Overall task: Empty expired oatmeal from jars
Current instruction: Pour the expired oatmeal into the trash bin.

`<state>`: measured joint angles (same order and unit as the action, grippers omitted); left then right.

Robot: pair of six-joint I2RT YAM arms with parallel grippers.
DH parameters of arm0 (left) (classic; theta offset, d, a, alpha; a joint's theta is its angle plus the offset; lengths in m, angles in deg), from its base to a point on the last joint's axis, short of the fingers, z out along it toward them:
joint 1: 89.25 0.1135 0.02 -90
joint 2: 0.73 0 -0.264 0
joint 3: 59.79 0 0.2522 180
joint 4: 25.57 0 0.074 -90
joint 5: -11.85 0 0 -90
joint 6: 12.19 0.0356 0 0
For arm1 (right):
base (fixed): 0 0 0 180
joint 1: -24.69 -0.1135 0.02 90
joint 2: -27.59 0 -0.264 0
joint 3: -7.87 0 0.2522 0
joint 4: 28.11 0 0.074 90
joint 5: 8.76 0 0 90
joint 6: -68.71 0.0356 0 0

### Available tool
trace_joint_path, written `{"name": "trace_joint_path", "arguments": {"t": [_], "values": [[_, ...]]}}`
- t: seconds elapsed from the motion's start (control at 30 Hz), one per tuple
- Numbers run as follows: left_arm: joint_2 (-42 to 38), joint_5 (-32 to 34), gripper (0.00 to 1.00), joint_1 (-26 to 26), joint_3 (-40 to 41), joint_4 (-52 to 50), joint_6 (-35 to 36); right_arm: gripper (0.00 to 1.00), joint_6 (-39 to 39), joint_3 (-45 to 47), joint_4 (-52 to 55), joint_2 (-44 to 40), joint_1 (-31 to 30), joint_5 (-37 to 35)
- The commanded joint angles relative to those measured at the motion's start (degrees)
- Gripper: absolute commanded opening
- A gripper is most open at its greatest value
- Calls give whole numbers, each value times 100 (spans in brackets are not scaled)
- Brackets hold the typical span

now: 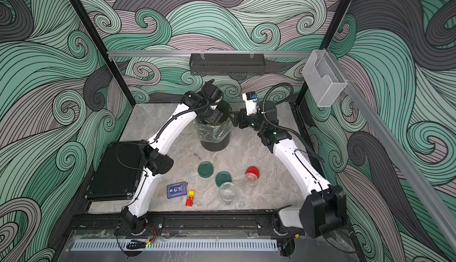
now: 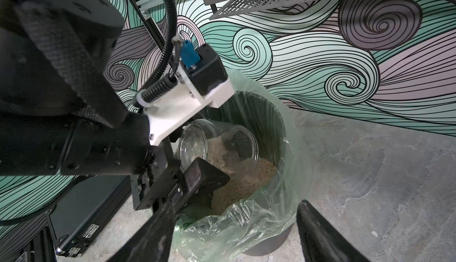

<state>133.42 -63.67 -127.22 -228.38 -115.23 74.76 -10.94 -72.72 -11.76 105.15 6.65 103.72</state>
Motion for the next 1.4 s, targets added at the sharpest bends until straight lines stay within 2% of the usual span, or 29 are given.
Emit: {"name": "trace_joint_path", "arguments": {"t": [0.0,0.3,0.63,0.93,1.1,1.23,1.37], "values": [[-295,-58,0,36,-375,29,-181,78,46,-59,-110,40,9,-41],[-928,-115,0,32,-377,174,-503,78,21,-51,-127,22,11,-63],[-1143,-104,0,1,-362,163,-596,78,11,-41,-136,23,11,-64],[-324,-90,0,18,-404,-204,-331,78,15,-42,-118,-9,11,-34],[-193,-138,0,36,-408,-124,-328,78,-42,-15,-97,-86,9,-42],[-373,-152,0,53,-416,22,-369,78,-291,7,-126,-144,6,-40],[-633,-190,0,80,-408,153,-415,78,-980,54,-282,-259,46,46]]}}
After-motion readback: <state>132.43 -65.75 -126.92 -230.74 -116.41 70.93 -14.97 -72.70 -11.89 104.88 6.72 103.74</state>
